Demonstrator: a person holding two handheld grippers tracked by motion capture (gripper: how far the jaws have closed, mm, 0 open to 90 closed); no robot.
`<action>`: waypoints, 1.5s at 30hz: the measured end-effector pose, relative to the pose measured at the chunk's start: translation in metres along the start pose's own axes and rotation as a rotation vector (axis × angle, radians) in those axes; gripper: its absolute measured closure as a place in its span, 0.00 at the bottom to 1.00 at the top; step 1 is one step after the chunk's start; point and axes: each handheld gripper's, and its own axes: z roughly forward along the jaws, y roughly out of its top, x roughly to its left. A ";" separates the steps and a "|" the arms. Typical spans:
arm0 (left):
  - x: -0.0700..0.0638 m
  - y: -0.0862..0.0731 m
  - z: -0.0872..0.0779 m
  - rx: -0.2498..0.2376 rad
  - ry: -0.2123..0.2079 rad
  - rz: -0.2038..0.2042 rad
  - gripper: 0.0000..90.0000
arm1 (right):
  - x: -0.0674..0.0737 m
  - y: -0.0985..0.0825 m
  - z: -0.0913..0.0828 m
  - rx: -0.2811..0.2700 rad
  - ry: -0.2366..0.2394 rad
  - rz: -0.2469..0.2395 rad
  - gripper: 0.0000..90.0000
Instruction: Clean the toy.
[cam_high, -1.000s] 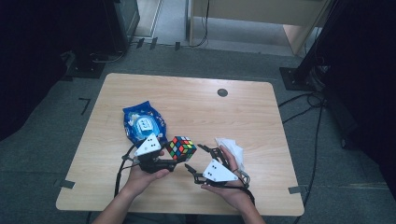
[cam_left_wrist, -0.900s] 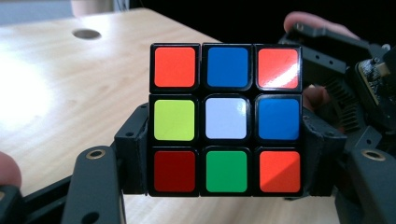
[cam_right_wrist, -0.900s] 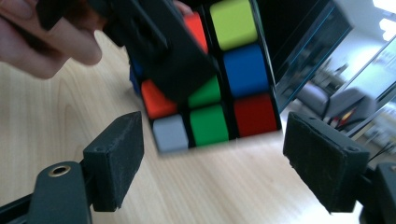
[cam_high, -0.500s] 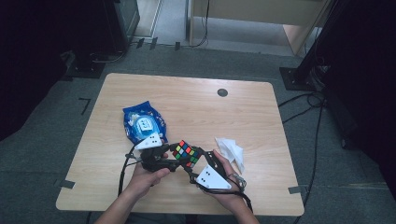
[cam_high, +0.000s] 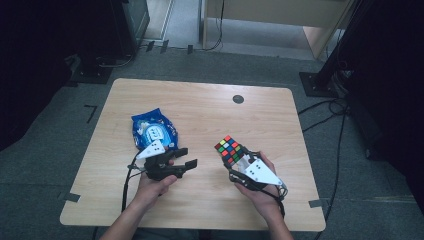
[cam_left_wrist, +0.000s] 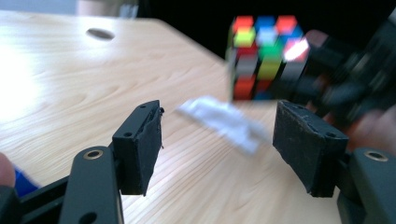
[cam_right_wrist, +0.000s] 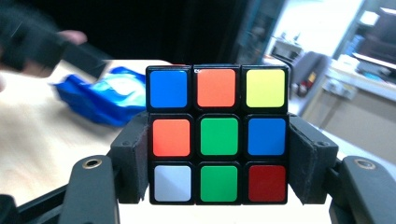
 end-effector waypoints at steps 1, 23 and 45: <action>-0.003 -0.003 0.004 0.019 0.023 0.029 0.37 | -0.007 -0.002 -0.002 0.019 -0.019 0.012 0.39; -0.046 -0.019 0.026 0.068 0.125 0.432 0.34 | 0.042 0.019 0.017 0.065 0.138 0.349 0.39; -0.055 -0.026 0.030 0.071 0.087 0.492 0.26 | 0.050 0.020 0.023 0.208 0.228 0.577 0.38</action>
